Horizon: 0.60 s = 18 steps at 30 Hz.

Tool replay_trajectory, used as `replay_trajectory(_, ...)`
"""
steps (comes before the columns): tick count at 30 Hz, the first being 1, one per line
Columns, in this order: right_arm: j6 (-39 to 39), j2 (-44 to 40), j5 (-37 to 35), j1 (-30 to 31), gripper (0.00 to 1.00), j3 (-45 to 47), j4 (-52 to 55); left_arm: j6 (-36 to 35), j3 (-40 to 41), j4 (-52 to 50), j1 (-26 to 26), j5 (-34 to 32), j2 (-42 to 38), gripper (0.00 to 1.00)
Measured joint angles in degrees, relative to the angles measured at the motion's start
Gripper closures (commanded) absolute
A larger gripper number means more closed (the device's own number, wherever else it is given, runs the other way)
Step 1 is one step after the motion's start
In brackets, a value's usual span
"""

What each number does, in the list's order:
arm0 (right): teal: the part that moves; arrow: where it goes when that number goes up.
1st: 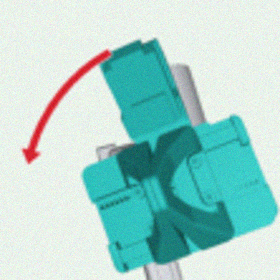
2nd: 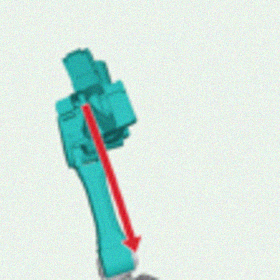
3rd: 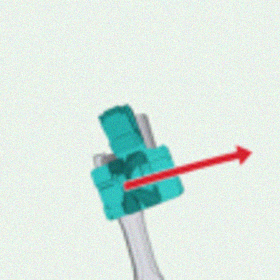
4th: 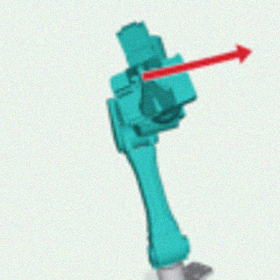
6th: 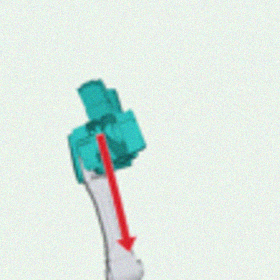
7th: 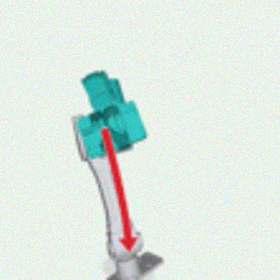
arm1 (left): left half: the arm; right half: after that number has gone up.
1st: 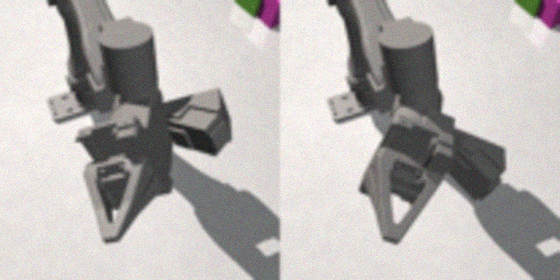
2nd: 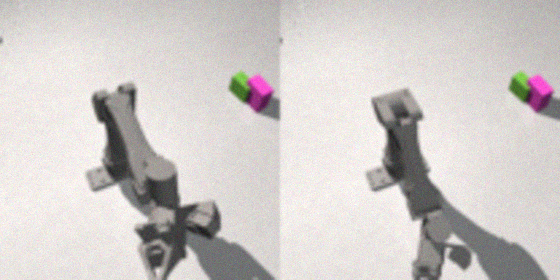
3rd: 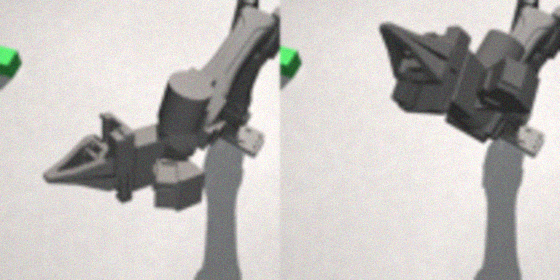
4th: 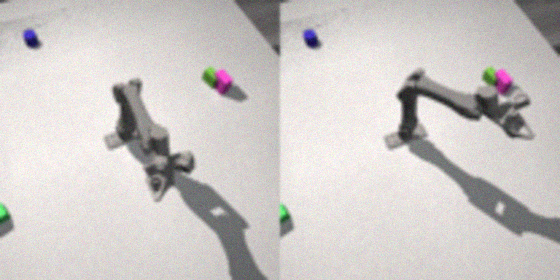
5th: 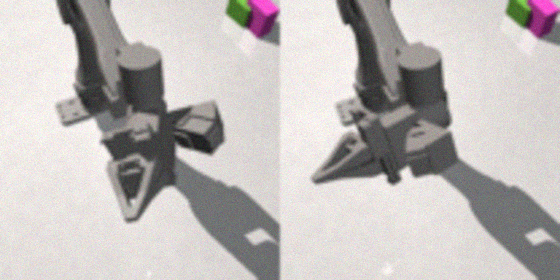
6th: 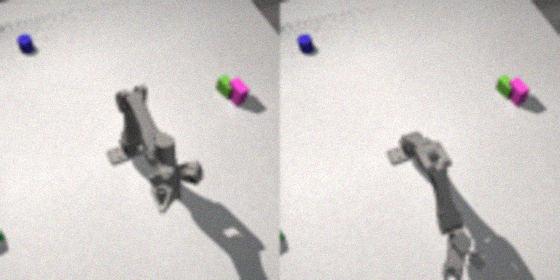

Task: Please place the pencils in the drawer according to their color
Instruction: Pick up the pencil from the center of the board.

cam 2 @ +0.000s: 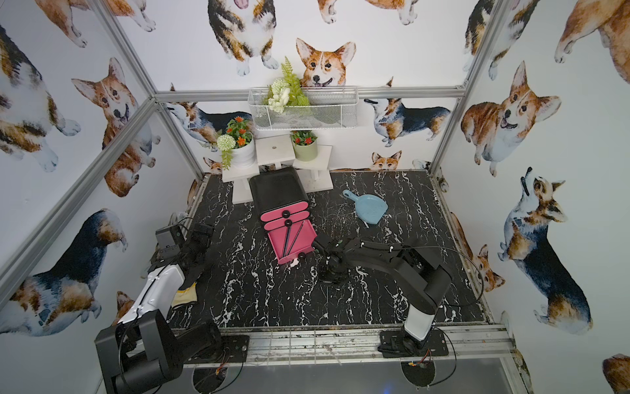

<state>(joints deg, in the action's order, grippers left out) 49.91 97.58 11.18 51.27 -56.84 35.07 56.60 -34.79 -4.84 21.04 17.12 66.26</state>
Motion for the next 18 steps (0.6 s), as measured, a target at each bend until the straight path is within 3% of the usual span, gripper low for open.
replay_trajectory(10,0.79,-9.77,0.11,-0.02,1.00,-1.81,1.73,-0.02,0.42,0.04,-0.02,0.00,-0.44,0.00)
replay_trajectory(18,-3.37,-2.80,9.05,-0.94,1.00,-12.31,1.16,-0.04,0.39,0.04,-0.07,0.20,-0.26,0.00)
